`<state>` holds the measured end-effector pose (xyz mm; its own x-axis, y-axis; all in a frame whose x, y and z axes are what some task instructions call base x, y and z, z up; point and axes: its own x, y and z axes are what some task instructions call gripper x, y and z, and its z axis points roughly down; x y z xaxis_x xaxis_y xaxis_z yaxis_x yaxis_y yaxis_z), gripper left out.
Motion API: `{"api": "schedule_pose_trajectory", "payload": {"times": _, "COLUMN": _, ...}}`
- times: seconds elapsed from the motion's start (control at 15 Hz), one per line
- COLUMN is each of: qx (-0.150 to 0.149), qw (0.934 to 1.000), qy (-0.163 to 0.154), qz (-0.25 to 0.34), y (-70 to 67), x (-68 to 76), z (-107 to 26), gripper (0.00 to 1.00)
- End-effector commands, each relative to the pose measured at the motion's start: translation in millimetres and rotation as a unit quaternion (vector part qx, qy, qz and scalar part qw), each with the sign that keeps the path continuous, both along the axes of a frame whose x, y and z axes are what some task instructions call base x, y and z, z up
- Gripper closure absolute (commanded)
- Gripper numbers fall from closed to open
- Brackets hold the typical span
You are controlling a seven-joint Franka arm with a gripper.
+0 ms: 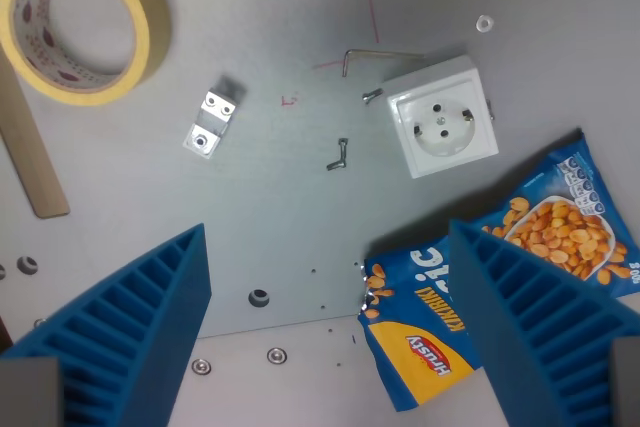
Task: Rotate around base positive x
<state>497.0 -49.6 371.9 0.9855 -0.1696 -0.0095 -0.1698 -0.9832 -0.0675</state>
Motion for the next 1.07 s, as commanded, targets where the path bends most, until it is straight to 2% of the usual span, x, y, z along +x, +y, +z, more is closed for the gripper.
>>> {"api": "schedule_pose_trajectory", "payload": {"times": 0.07, "qx": 0.092, "qw": 0.9958, "qy": 0.001, "qz": 0.007, "y": -4.4, "x": -1.0, "z": 2.3, "gripper": 0.0}}
{"api": "schedule_pose_trajectory", "payload": {"times": 1.07, "qx": 0.191, "qw": 0.9817, "qy": 0.003, "qz": 0.006, "y": -4.4, "x": -1.0, "z": 2.3, "gripper": 0.0}}
